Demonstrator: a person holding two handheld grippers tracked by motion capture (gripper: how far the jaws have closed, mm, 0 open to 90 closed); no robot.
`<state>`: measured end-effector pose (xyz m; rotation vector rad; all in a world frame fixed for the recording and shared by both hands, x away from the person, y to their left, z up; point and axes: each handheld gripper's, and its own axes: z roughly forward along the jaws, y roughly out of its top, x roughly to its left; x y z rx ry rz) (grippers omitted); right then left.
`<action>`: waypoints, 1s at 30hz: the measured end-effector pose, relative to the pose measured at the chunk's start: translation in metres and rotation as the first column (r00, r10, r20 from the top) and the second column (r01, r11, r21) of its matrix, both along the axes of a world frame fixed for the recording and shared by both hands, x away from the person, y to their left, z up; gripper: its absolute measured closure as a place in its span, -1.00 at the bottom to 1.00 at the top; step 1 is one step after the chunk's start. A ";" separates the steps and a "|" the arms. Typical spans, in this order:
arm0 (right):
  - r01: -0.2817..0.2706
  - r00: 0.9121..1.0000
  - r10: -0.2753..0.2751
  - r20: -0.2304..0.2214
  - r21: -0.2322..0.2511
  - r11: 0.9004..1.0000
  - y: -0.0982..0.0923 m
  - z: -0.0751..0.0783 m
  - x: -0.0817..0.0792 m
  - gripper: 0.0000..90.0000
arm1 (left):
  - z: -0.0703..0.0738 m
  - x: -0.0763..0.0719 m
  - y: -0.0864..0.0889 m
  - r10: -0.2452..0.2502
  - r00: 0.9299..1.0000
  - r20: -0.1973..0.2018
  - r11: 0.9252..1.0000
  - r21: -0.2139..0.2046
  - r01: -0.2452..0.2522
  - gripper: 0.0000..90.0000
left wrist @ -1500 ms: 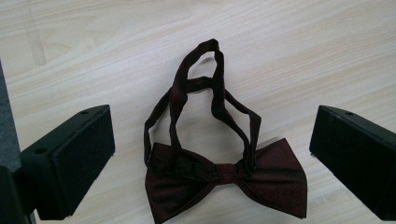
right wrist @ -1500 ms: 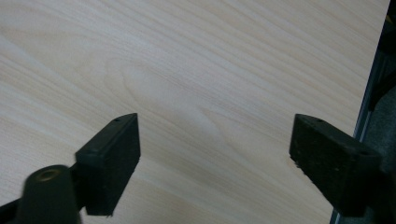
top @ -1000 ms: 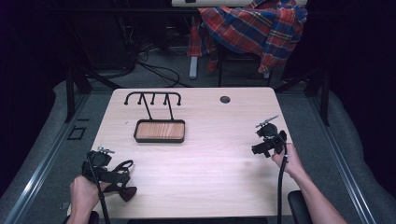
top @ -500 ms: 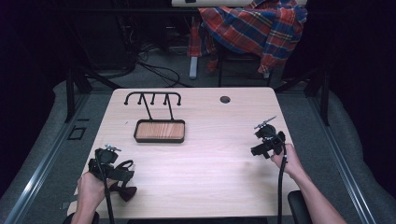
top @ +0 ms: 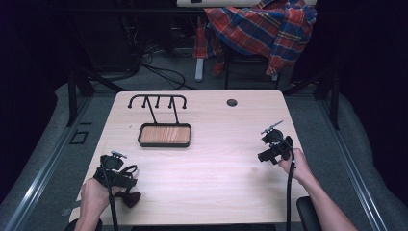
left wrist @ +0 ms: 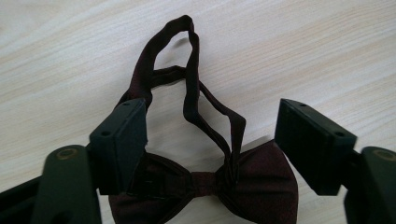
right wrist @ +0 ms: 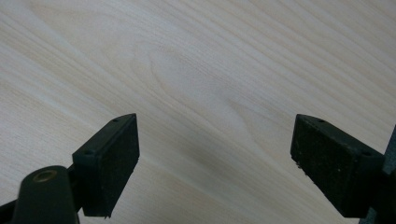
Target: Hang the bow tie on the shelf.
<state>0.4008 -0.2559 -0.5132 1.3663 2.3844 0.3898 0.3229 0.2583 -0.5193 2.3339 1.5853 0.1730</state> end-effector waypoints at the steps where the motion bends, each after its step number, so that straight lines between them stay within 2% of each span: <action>1: -0.001 1.000 0.001 -0.003 0.001 1.000 0.000 0.000 0.000 -0.66 | -0.001 0.001 0.000 -0.001 1.000 -0.009 1.000 0.003 0.001 -0.33; 9: -0.013 1.000 0.013 -0.015 -0.008 1.000 0.002 -0.002 0.001 -0.66 | -0.007 0.013 -0.001 -0.001 0.999 -0.035 1.000 0.002 0.001 -0.01; 10: -0.011 1.000 0.011 -0.021 -0.019 1.000 0.001 -0.002 0.001 -0.66 | -0.009 0.016 -0.005 -0.007 0.999 -0.043 1.000 0.017 0.007 0.10; 13: -0.006 1.000 0.006 -0.020 -0.013 1.000 0.001 -0.002 0.001 -0.66 | -0.012 0.019 -0.009 -0.011 0.998 -0.058 0.999 0.036 0.013 0.22; 17: -0.006 1.000 0.006 -0.019 -0.013 1.000 0.001 -0.002 0.001 -0.66 | -0.014 0.022 -0.009 -0.005 0.998 -0.059 0.999 0.032 0.007 0.35; 22: -0.006 1.000 0.006 -0.024 -0.018 1.000 0.002 -0.002 0.001 -0.66 | -0.016 0.026 -0.011 -0.011 0.997 -0.072 0.999 0.036 0.014 0.66; 24: -0.010 1.000 0.009 -0.029 -0.020 1.000 0.002 -0.002 0.000 -0.66 | -0.018 0.027 -0.012 -0.004 0.997 -0.081 0.999 0.037 0.007 0.73; 25: -0.001 1.000 0.001 -0.018 -0.005 1.000 0.003 -0.004 -0.001 -0.66 | -0.018 0.027 -0.012 -0.004 0.997 -0.081 0.999 0.037 0.007 0.76; 26: -0.012 0.999 0.011 -0.031 -0.027 1.000 0.002 -0.002 0.000 -0.66 | -0.018 0.027 -0.011 -0.005 0.996 -0.087 1.000 0.030 0.008 0.80; 29: -0.013 0.999 0.012 -0.033 -0.032 0.999 0.002 -0.002 0.000 -0.66 | -0.019 0.027 -0.009 -0.005 0.996 -0.089 1.000 0.026 0.007 0.91; 30: -0.007 1.000 0.006 -0.027 -0.015 1.000 0.003 -0.003 0.000 -0.66 | -0.019 0.027 -0.008 -0.004 0.996 -0.091 1.000 0.023 0.006 0.91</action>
